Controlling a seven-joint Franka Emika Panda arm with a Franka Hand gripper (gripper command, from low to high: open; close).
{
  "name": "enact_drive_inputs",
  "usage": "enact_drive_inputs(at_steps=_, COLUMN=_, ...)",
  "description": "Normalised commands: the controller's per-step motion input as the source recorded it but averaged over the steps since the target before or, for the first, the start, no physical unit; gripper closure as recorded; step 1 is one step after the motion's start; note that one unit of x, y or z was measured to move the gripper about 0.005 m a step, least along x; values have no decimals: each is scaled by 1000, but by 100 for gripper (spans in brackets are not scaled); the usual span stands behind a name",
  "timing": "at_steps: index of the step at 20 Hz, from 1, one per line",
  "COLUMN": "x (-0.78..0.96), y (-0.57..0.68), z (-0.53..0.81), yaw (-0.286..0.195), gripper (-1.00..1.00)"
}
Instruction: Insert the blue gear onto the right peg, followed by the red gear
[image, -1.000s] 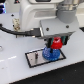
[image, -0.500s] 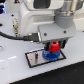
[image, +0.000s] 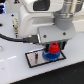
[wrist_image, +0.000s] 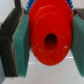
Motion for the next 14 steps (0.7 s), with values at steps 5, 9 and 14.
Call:
enact_drive_inputs(at_steps=5, x=0, y=0, z=153, yaw=0, gripper=100)
enact_drive_inputs(at_steps=9, x=-37, y=5, z=156, yaw=0, gripper=100)
enact_drive_inputs(at_steps=14, x=-27, y=-29, z=62, yaw=0, gripper=100)
